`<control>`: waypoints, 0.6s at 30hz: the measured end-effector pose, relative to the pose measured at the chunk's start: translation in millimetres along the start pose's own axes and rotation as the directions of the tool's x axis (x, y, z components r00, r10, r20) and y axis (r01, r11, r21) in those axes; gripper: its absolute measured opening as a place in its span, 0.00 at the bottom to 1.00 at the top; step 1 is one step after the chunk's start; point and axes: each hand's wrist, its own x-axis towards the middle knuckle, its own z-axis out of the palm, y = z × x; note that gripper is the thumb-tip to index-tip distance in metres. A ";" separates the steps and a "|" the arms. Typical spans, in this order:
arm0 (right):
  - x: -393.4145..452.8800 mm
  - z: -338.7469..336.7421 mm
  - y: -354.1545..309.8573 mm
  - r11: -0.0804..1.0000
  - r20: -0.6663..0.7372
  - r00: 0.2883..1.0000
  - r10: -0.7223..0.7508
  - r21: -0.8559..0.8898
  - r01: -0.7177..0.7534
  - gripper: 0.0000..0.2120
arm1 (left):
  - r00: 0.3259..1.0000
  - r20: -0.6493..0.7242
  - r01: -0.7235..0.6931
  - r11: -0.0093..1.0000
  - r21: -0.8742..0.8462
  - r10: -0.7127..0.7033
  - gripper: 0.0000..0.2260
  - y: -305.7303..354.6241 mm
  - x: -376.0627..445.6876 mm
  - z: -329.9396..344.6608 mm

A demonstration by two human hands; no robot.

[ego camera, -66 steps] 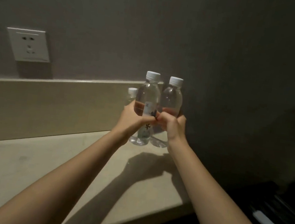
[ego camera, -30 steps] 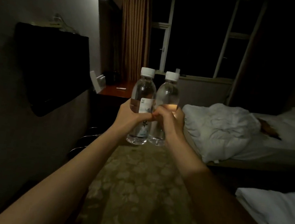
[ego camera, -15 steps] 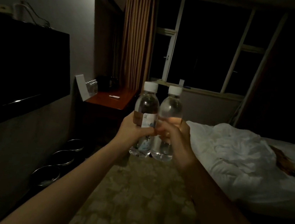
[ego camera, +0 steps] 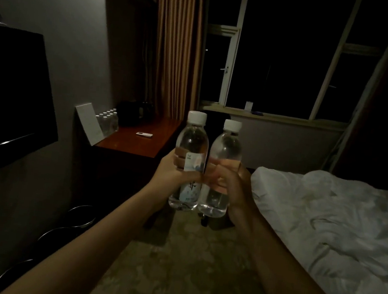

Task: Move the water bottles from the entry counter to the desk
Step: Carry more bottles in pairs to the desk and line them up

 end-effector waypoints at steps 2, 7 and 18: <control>45.2 -3.3 6.1 1.000 0.009 1.000 0.020 0.007 -0.020 0.15 | 1.000 0.005 0.004 1.000 -0.009 -0.004 0.17 -15.1 37.2 5.3; 160.8 -14.3 36.1 0.998 -0.016 0.999 0.028 0.055 -0.027 0.08 | 1.000 -0.016 -0.001 1.000 0.005 0.001 0.17 -62.9 138.3 20.4; 397.9 10.3 68.0 0.999 0.243 0.969 0.038 -0.002 -0.039 0.09 | 0.978 -0.197 0.076 0.996 0.054 -0.064 0.17 -157.8 344.7 10.8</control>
